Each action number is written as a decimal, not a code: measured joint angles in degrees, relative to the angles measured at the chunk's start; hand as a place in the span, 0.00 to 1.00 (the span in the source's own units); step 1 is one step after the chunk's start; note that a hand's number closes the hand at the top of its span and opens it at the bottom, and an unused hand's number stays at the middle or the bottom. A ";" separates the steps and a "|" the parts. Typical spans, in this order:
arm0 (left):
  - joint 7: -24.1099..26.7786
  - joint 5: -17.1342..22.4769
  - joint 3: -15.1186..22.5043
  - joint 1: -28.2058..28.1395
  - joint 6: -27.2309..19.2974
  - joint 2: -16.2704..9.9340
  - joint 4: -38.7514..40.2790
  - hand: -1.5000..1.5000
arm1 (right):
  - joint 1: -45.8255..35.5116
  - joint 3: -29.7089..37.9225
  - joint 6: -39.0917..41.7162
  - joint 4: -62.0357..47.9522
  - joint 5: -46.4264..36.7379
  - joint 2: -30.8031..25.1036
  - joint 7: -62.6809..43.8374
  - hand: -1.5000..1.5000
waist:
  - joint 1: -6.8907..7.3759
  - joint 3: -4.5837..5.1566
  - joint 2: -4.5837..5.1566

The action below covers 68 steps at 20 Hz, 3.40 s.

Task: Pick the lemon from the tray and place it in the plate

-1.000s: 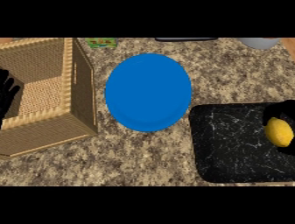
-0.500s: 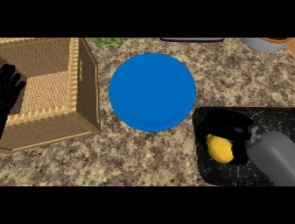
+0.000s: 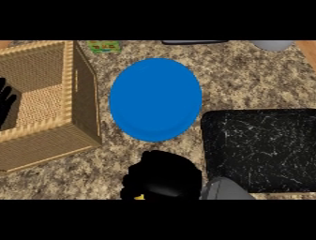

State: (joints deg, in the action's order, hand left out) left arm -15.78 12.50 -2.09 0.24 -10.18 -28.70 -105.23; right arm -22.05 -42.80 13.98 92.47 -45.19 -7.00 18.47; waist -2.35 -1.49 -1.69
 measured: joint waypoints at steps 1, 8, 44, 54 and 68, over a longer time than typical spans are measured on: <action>0.40 -0.15 -0.24 -0.38 -0.01 0.19 -0.13 0.50 | 0.66 0.57 -1.88 1.47 -0.42 1.02 -0.99 1.00 | -0.20 -0.09 0.04; 0.52 -0.20 -1.00 -0.47 0.95 0.82 -0.31 0.50 | 2.96 4.13 -8.61 8.30 -1.83 5.84 -10.43 1.00 | -0.22 -0.33 0.44; -0.26 -4.54 -0.82 4.98 4.10 4.91 1.06 0.50 | -24.39 31.12 -4.29 -35.07 13.86 4.36 3.07 0.00 | 3.64 -0.39 2.09; -0.30 -4.98 -2.43 3.63 4.83 5.54 0.79 0.50 | -27.39 40.82 8.43 -38.62 30.66 6.48 4.13 0.00 | 2.11 -0.37 1.44; -0.42 -5.95 -3.02 4.61 6.26 6.79 1.24 0.50 | -32.08 47.71 23.41 -49.15 39.53 0.07 3.03 0.00 | 2.66 -0.56 1.76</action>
State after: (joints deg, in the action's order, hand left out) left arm -16.20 6.55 -5.10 4.85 -3.93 -21.91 -103.99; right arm -54.13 4.91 37.39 43.32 -5.66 -6.92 21.50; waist 0.31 -2.05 0.07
